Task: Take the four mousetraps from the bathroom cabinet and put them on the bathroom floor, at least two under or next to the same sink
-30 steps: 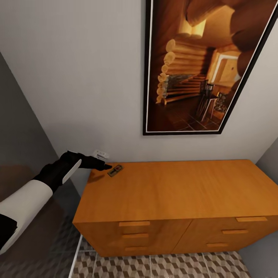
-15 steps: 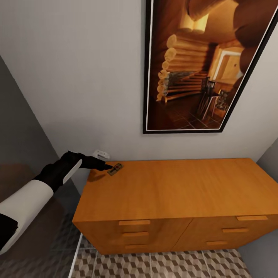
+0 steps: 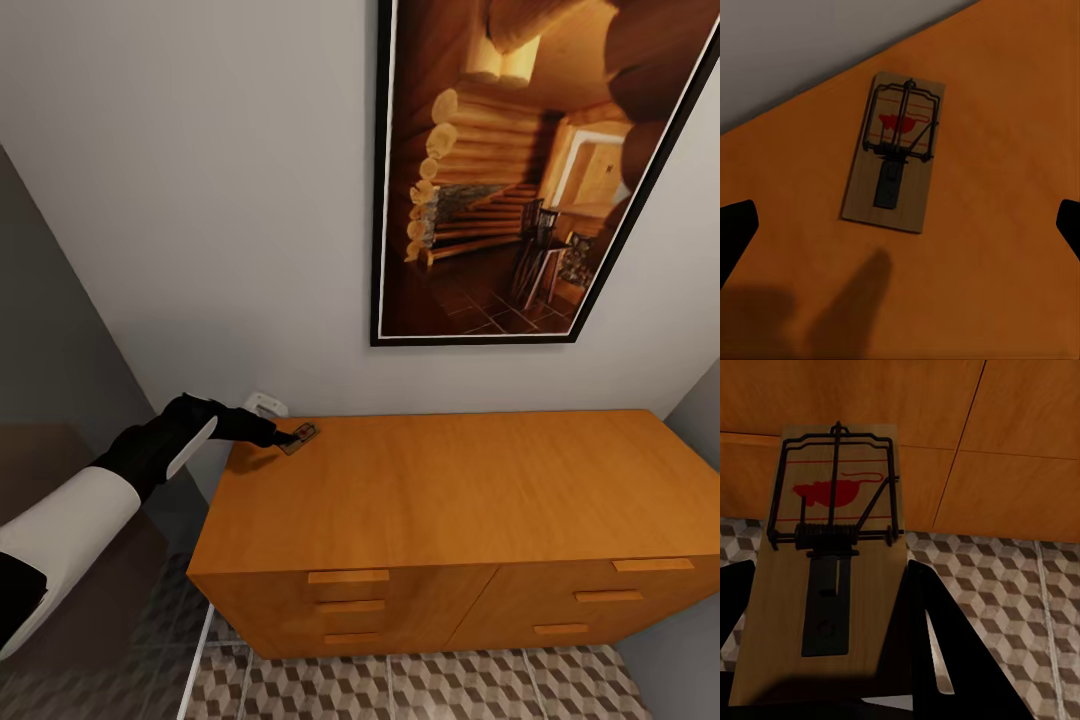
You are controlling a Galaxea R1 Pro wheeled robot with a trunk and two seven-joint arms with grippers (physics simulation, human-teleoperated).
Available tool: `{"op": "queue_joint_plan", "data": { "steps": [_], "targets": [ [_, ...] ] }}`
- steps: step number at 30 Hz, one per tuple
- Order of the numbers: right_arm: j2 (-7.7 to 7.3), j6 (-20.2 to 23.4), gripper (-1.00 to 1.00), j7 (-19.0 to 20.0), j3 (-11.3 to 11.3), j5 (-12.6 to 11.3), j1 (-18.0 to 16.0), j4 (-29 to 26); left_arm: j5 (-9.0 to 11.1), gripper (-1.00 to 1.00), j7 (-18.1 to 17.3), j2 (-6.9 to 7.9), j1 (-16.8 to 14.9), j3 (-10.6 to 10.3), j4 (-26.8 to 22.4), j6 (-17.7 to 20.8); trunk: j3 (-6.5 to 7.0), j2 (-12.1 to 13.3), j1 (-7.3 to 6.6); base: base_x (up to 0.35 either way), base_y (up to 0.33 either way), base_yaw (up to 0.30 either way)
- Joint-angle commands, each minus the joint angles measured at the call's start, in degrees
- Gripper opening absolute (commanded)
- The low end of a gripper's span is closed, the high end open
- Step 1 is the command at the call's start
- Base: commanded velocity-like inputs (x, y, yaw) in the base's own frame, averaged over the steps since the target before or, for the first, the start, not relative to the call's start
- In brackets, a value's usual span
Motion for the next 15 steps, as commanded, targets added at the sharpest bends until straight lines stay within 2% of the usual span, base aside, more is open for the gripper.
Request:
{"op": "queue_joint_plan", "data": {
  "steps": [1, 15],
  "targets": [
    [0.02, -0.2, -1.00, -0.1, 0.5, -0.7, 0.0, 0.0, 0.3, 1.00, 0.1, 0.06, -0.1, -0.3, -0.1, 0.3, -0.11, -0.1, 0.03, 0.000, 0.000, 0.000],
    [0.03, -0.2, -1.00, -0.1, 0.5, -0.7, 0.0, 0.0, 0.3, 1.00, 0.1, 0.06, -0.1, -0.4, 0.0, 0.3, -0.11, -0.1, 0.03, 0.000, 0.000, 0.000]
  ]
}}
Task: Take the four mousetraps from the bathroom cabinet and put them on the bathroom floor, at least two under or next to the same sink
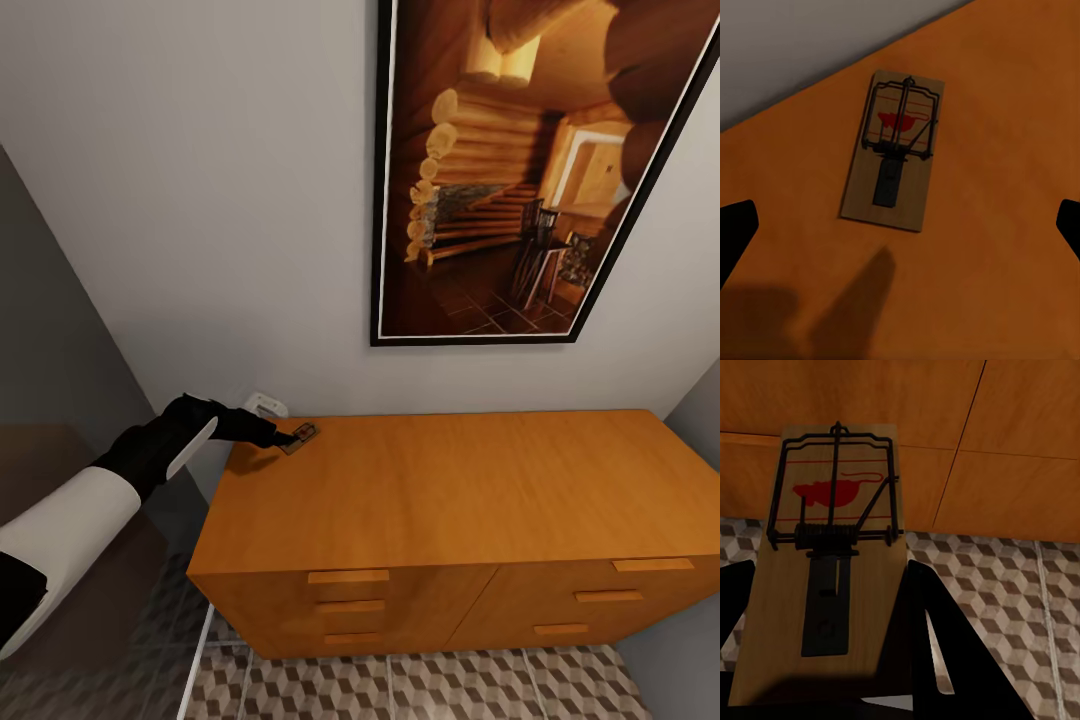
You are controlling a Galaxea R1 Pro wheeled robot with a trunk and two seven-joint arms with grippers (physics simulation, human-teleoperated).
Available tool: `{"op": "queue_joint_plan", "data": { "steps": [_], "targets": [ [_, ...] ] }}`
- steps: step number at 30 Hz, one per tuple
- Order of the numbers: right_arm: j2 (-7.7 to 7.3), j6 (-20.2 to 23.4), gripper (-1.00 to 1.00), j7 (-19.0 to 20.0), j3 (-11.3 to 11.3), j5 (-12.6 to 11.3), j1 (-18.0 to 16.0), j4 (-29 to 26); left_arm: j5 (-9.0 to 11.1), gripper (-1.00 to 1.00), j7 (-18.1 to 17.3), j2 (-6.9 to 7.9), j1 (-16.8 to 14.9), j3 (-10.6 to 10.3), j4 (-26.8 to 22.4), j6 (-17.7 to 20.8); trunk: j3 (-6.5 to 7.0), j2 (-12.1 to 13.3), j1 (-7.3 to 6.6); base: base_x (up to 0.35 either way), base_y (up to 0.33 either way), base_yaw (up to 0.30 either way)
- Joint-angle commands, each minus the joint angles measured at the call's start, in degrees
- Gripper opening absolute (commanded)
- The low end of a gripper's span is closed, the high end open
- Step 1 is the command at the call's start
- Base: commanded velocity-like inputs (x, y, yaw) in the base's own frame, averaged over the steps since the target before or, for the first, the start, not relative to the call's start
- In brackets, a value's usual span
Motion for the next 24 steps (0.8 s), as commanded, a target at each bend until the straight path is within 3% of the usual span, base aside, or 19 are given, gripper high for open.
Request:
{"op": "queue_joint_plan", "data": {
  "steps": [1, 24],
  "targets": [
    [0.02, -0.2, -1.00, -0.1, 0.5, -0.7, 0.0, 0.0, 0.3, 1.00, 0.1, 0.06, -0.1, -0.2, -0.1, 0.3, -0.11, -0.1, 0.03, 0.000, 0.000, 0.000],
    [0.02, -0.2, -1.00, -0.1, 0.5, -0.7, 0.0, 0.0, 0.3, 1.00, 0.1, 0.05, -0.1, -0.3, 0.0, 0.3, -0.11, -0.1, 0.03, 0.020, 0.000, 0.000]
  ]
}}
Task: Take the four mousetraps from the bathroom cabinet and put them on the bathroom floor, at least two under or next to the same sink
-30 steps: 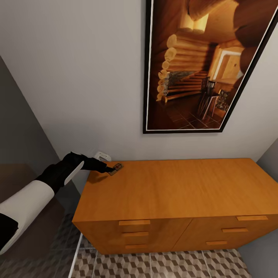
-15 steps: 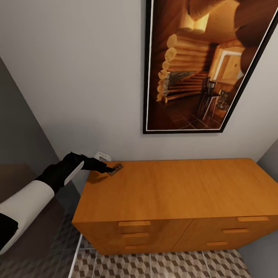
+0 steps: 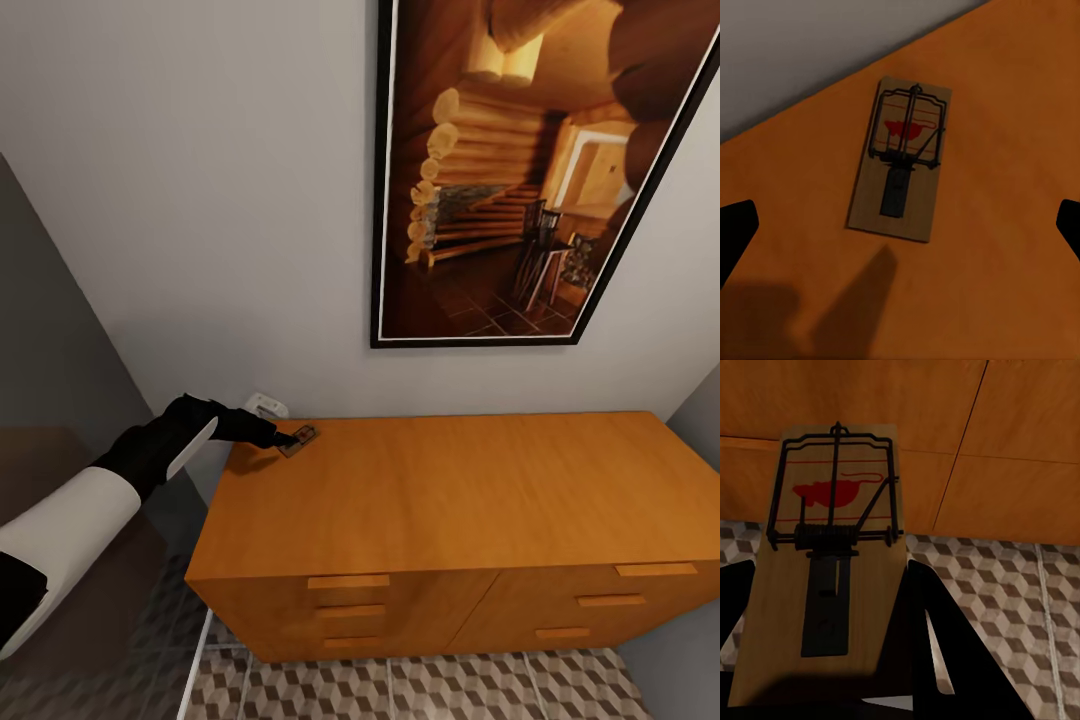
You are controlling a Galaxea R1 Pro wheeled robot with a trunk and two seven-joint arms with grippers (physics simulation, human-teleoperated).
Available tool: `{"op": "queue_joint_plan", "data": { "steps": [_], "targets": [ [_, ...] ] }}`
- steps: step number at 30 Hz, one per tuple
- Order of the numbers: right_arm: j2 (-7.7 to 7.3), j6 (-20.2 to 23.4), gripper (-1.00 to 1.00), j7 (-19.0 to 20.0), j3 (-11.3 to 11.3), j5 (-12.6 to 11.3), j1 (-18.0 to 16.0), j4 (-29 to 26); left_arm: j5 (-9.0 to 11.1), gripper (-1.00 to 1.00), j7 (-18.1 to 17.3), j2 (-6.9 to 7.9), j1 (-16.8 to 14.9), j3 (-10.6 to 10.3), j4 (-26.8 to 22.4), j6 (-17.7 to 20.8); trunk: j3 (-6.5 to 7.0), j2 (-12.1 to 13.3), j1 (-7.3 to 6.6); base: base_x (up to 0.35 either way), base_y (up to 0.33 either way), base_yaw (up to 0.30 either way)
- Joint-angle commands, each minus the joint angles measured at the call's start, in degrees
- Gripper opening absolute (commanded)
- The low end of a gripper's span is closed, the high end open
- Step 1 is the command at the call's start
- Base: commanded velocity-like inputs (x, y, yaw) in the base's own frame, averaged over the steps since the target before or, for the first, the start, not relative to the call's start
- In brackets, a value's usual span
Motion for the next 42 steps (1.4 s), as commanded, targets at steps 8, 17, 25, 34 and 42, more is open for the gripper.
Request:
{"op": "queue_joint_plan", "data": {
  "steps": [8, 17, 25, 34, 42],
  "targets": [
    [0.02, -0.2, -1.00, -0.1, 0.5, -0.7, 0.0, 0.0, 0.3, 1.00, 0.1, -0.01, -0.1, -0.3, 0.1, 0.3, -0.11, -0.1, 0.03, 0.056, 0.000, 0.000],
    [0.02, -0.2, -1.00, -0.1, 0.5, -0.7, 0.0, 0.0, 0.3, 1.00, 0.1, -0.70, -0.1, -0.3, 0.8, 0.3, -0.11, -0.1, 0.03, 0.084, 0.000, 0.000],
    [0.02, -0.2, -1.00, -0.1, 0.5, -0.7, 0.0, 0.0, 0.3, 1.00, 0.1, -0.92, -0.1, -1.8, 1.4, 0.3, -0.11, -0.1, 0.03, 0.006, 0.000, 0.000],
    [0.02, -0.2, -1.00, -0.1, 0.5, -0.7, 0.0, 0.0, 0.3, 1.00, 0.2, -1.26, -0.1, -2.3, 2.1, 0.3, -0.12, -0.1, 0.03, 0.000, 0.000, 0.000],
    [0.02, -0.2, -1.00, -0.1, 0.5, -0.7, 0.0, 0.0, 0.3, 1.00, 0.2, -1.33, -0.1, -2.3, 2.3, 0.3, -0.37, -0.1, 0.03, 0.000, 0.000, 0.000]
  ]
}}
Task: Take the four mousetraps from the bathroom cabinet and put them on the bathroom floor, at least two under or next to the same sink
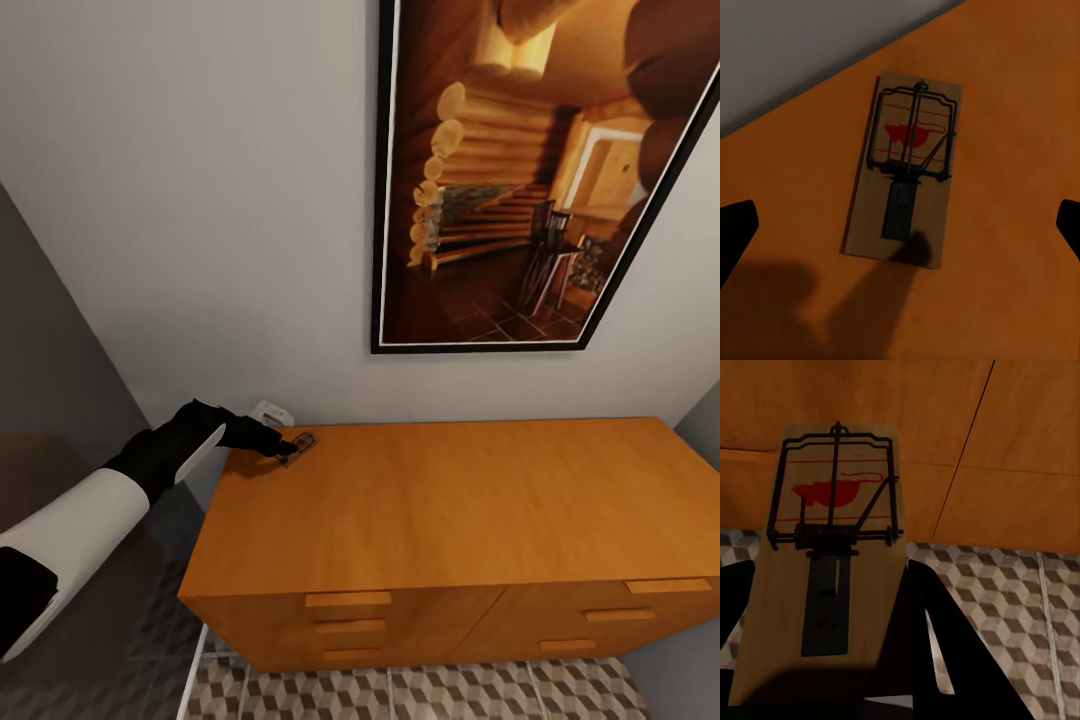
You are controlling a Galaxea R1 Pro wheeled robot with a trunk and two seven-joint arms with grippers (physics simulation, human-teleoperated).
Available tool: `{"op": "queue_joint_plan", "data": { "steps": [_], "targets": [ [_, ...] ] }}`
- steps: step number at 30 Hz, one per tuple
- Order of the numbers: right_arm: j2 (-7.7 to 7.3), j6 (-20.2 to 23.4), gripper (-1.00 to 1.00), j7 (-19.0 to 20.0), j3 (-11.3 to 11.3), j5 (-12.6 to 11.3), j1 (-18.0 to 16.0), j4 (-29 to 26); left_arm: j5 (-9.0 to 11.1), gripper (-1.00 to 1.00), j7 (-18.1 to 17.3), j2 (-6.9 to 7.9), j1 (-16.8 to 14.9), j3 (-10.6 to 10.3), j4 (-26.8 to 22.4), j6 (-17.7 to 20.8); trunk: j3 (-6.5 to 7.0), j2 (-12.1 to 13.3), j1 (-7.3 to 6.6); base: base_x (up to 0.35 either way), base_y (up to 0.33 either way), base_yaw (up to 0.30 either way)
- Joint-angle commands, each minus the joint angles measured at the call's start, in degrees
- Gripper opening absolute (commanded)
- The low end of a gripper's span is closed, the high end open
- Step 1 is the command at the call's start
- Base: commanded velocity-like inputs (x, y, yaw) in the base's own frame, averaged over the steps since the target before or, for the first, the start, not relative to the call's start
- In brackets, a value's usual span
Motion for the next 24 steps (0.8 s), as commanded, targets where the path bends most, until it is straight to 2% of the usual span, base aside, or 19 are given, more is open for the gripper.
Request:
{"op": "queue_joint_plan", "data": {
  "steps": [1, 24],
  "targets": [
    [0.02, -0.2, -1.00, -0.1, 0.5, -0.7, 0.0, 0.0, 0.3, 1.00, 0.1, 0.06, -0.1, -0.2, -0.1, 0.3, -0.16, -0.1, 0.03, 0.000, 0.000, 0.000],
    [-0.05, -0.2, -1.00, 0.0, 0.5, -0.7, 0.0, 0.0, 0.3, 1.00, 0.1, 0.01, -0.1, -0.3, 0.7, 0.2, -0.41, -0.1, 0.03, 0.000, 0.000, 0.000]
  ]
}}
